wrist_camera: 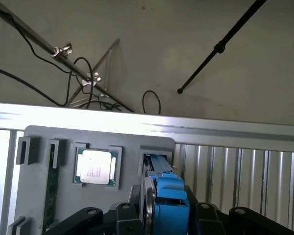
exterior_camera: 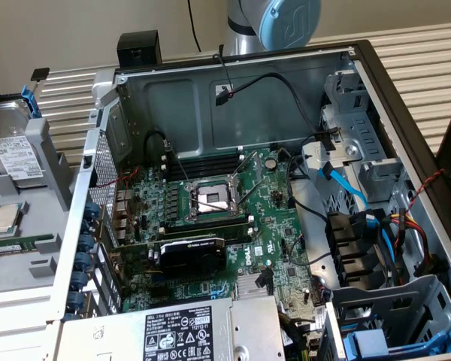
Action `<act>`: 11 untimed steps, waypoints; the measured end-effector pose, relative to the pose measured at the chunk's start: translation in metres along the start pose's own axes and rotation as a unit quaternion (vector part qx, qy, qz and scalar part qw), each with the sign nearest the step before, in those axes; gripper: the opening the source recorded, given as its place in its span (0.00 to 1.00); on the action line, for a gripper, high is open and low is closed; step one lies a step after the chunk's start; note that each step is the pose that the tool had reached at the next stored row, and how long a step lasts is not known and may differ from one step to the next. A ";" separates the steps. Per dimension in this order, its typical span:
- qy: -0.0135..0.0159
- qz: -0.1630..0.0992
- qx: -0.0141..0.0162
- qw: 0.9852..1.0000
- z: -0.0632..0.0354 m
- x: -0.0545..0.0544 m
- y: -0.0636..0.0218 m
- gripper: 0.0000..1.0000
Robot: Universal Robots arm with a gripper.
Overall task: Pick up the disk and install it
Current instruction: 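Pick up the disk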
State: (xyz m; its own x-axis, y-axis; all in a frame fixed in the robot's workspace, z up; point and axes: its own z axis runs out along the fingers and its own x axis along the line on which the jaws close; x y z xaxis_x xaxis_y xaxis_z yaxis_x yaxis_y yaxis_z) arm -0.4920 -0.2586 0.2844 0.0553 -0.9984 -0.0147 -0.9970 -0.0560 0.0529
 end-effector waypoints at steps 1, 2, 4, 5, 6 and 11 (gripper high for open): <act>0.000 0.004 0.000 1.000 0.0000 0.000 0.0000 0.45; 0.000 0.009 0.000 1.000 0.0000 0.000 -0.0001 0.45; -0.001 0.018 0.000 1.000 0.0002 0.000 -0.0001 0.45; -0.001 0.022 0.000 1.000 0.0004 0.000 -0.0001 0.45; -0.001 0.025 0.000 1.000 0.0006 0.000 -0.0001 0.45; -0.002 0.035 0.000 0.999 0.0013 0.000 -0.0001 0.45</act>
State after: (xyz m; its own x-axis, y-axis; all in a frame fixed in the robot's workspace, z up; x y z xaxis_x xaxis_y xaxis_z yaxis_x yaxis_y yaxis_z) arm -0.4920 -0.2586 0.2831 -0.0143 -0.9998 -0.0145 -0.9984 0.0135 0.0548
